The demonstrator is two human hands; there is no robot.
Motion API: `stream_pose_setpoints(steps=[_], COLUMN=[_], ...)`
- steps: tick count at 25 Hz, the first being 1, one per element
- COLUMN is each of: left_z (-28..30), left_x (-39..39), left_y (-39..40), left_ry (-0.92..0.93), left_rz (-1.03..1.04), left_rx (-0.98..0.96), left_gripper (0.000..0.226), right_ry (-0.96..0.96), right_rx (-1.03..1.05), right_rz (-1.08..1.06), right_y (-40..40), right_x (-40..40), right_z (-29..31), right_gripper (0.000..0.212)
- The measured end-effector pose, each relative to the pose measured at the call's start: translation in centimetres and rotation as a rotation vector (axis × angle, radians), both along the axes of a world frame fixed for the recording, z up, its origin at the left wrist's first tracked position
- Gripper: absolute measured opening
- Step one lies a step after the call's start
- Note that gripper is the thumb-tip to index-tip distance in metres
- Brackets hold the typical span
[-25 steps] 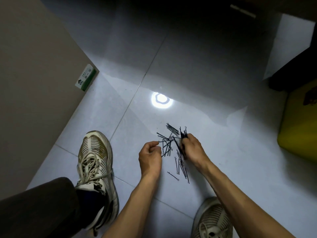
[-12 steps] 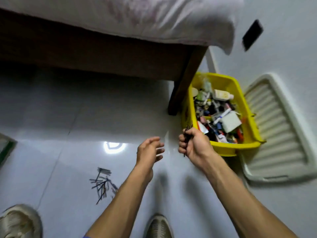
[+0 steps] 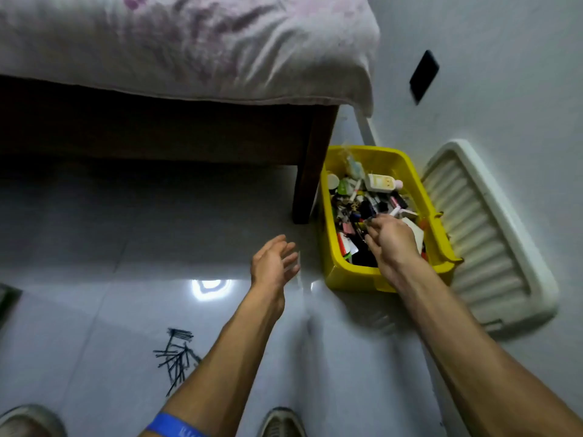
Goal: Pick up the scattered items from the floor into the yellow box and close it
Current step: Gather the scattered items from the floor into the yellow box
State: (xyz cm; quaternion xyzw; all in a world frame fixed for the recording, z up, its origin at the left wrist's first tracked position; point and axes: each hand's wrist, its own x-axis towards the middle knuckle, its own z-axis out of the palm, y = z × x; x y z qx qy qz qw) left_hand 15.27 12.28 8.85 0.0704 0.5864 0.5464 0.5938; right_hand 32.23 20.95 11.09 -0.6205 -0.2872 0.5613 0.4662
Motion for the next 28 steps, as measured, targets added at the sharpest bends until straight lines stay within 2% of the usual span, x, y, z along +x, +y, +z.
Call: stream_pose_setpoints(steps=[3, 7, 8, 10, 12, 14, 16, 17, 20, 23, 25, 28], left_z=[-2.6, -7.9, -9.5, -12.6, -15.5, -18.1, -19.8, -20.4, -21.1, -20.8, -20.7, -20.6], left_x=[-3.3, -9.4, -11.2, -15.0, -18.2, -20.2, -21.0, -21.0, -20.1, -19.7, -20.4, -19.8], left_y=[-3.7, -10.1, -11.5, -14.0, -15.4, -15.6, -15.2, -15.1, -16.6, -18.8, -20.4, -22.6], left_ry=[0.039, 0.169, 0.217, 0.368, 0.624, 0.953, 1.201, 1.261, 1.246, 1.175, 1.146, 1.036], left_rz=[0.083, 0.158, 0.171, 0.161, -0.009, -0.34, -0.656, -0.752, -0.804, -0.694, -0.56, -0.66], left_rx=[-0.075, -0.221, -0.262, -0.341, -0.415, -0.405, -0.253, -0.18, -0.152, -0.192, -0.252, -0.329], left_gripper=[0.028, 0.024, 0.024, 0.026, 0.031, 0.045, 0.058, 0.058, 0.043, 0.031, 0.036, 0.061], right_ry=[-0.133, -0.277, -0.374, -0.762, -1.098, -1.192, -1.203, -1.197, -1.078, -1.022, -1.143, -1.351], right_rx=[0.055, -0.093, -0.083, -0.001, -0.005, -0.055, 0.043, 0.129, 0.355, 0.462, 0.464, 0.331], right_rz=[0.269, 0.779, 0.898, 1.205, 1.447, 1.514, 1.489, 1.488, 1.547, 1.493, 1.472, 1.628], right_y=[-5.1, -13.1, -14.8, -17.9, -20.9, -23.4, -24.5, -24.6, -23.7, -22.2, -22.2, -24.0], right_x=[-5.6, -13.2, -14.4, -16.1, -16.6, -16.9, -17.4, -18.0, -20.3, -20.9, -19.5, -17.2], right_z=[-3.0, -9.2, -10.8, -14.4, -17.6, -20.2, -21.8, -22.4, -23.0, -22.2, -21.8, -21.8], right_gripper=[0.02, 0.021, 0.021, 0.027, 0.042, 0.046, 0.039, 0.034, 0.025, 0.016, 0.02, 0.032])
